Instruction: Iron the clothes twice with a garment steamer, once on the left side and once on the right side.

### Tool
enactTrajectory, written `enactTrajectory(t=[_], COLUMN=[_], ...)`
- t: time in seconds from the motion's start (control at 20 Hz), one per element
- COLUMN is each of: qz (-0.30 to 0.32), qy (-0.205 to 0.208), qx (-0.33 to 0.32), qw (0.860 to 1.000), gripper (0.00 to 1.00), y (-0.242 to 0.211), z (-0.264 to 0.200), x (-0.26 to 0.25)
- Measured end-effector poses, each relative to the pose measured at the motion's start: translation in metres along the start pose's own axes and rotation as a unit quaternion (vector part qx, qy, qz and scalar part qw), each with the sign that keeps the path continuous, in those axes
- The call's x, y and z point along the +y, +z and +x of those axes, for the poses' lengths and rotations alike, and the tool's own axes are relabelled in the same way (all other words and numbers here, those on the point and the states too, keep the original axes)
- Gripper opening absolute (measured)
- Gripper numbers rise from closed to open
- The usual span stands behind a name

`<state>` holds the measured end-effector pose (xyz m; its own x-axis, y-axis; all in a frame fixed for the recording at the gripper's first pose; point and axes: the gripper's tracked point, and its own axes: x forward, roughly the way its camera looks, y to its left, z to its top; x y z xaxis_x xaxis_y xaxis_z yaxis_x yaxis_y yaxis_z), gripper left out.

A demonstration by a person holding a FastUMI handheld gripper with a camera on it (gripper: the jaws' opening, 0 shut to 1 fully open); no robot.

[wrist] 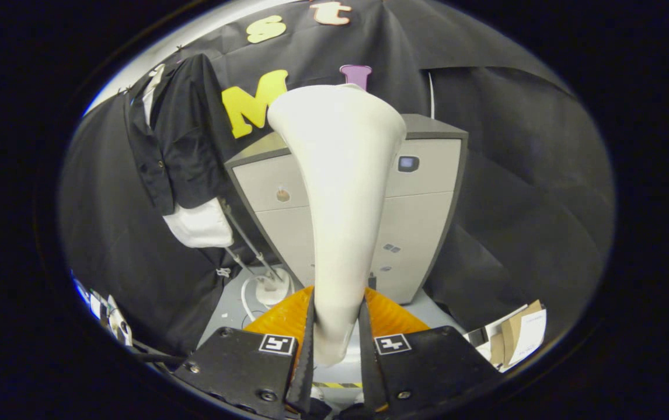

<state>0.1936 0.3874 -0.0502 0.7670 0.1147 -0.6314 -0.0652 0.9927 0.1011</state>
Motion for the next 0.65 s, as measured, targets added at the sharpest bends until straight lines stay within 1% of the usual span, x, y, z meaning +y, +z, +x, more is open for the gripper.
enactTrajectory(t=[0.4, 0.65], qz=[0.016, 0.015], qy=[-0.016, -0.017], qx=[0.001, -0.001], qw=[1.000, 1.000], gripper=[0.37, 0.37], y=[-0.0001, 0.0008], z=[-0.0037, -0.0061], x=[-0.0096, -0.0105])
